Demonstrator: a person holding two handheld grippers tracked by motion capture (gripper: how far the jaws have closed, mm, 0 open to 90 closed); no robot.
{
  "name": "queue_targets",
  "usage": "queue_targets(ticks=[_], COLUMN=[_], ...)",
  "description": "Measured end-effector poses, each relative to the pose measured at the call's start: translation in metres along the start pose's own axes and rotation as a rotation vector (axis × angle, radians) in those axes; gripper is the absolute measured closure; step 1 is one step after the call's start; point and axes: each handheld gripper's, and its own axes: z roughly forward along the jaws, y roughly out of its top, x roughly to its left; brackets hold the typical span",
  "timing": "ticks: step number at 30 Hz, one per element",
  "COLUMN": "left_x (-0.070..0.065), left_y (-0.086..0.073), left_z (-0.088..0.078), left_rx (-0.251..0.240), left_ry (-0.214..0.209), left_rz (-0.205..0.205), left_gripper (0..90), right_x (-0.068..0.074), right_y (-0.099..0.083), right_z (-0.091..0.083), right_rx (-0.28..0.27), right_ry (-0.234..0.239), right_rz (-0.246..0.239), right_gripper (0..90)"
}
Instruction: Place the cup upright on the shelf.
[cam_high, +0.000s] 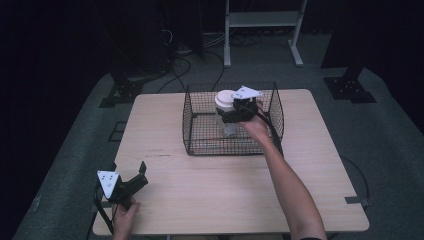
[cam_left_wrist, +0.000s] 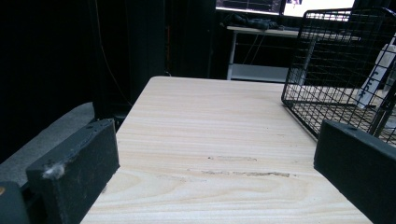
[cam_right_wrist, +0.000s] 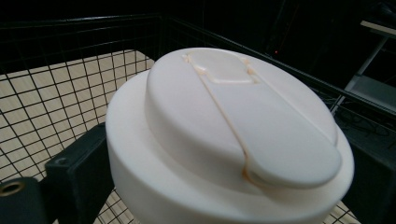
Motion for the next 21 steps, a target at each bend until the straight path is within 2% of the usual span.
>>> queue_targets(ticks=[21], left_x=[-0.0001], left_y=[0.0000], left_z=[0.0001], left_rx=[0.002], left_ry=[0.003], left_rz=[0.002], left_gripper=[0.0], right_x=[-0.0058], right_y=[-0.0029], right_z=[-0.0070], right_rx=[0.019], right_ry=[0.017], right_rz=[-0.001], right_gripper=[3.8])
